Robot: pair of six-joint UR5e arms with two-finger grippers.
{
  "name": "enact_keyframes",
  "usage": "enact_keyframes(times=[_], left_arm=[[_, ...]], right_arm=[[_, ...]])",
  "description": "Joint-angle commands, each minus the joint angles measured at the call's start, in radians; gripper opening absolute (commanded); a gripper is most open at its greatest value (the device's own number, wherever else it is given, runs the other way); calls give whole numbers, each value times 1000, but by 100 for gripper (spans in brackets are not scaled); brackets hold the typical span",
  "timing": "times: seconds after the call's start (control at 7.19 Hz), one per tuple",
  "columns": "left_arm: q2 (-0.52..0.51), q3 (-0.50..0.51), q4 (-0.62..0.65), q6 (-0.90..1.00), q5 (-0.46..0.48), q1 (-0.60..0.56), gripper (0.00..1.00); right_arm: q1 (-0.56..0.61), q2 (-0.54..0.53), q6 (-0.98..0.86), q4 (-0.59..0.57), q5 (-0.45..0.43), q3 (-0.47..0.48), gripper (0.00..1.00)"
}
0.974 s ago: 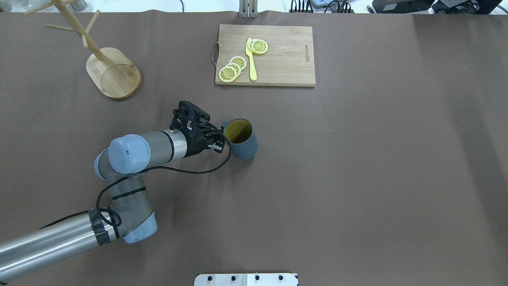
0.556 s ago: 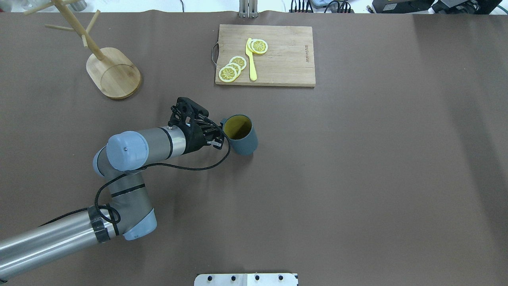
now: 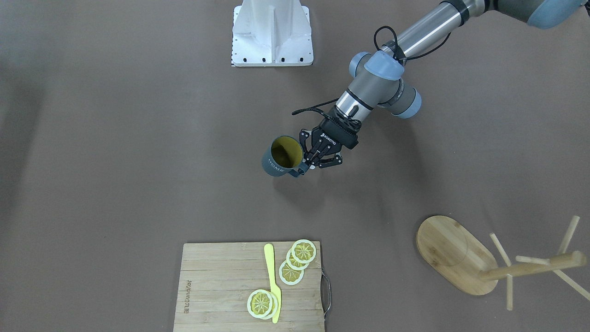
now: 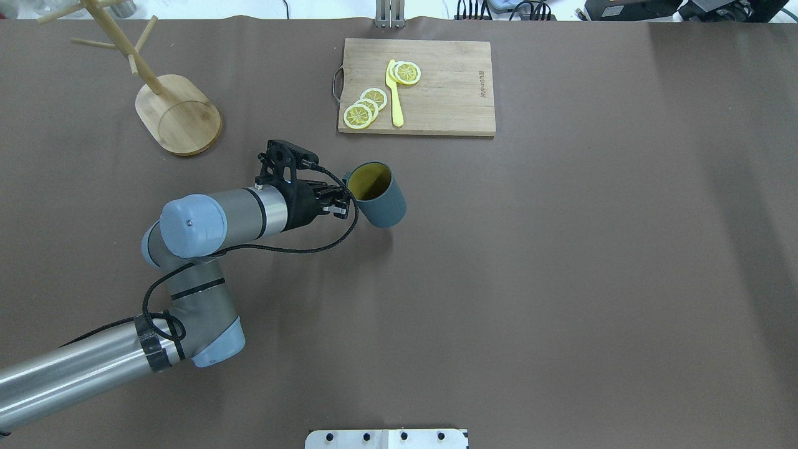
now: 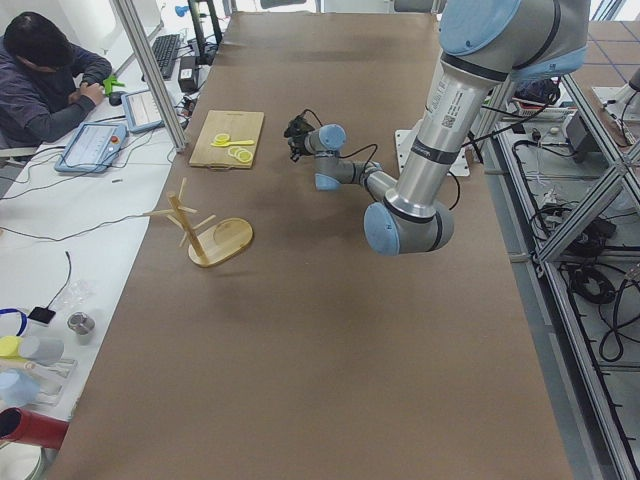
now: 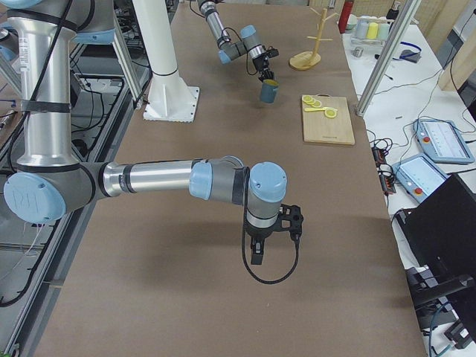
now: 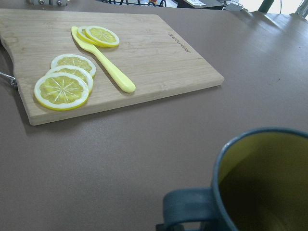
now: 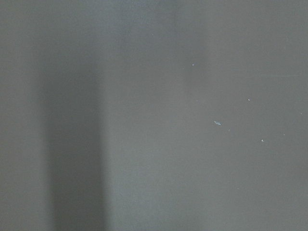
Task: Hang cup on storage rack
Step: 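Lift the mug by its handle with the left gripper toward the rack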
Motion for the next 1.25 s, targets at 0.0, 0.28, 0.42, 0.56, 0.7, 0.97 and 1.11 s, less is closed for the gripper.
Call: enact_keyframes(times=[0.0, 0.28, 0.42, 0.56, 0.7, 0.97, 1.11], left_arm=[[0, -15, -3, -97, -4, -31, 0], [0, -26, -3, -276, -74, -70, 0], [1, -26, 1, -353, -118, -95, 0], [3, -26, 3, -446, -204, -138, 0], [3, -26, 3, -554, -293, -190, 0], [6, -26, 1, -636, -335, -232, 0], [3, -28, -3, -745, -362, -239, 0]], right_arm=[[0, 0, 1, 0, -1, -7, 100], [-2, 0, 1, 0, -1, -19, 100], [-9, 3, -1, 2, -2, -21, 100], [-50, 6, -1, 12, -5, -21, 100], [-73, 6, 1, 56, -13, -39, 100], [-96, 13, 1, 177, -13, -134, 100], [-101, 13, 1, 207, -13, -160, 100]])
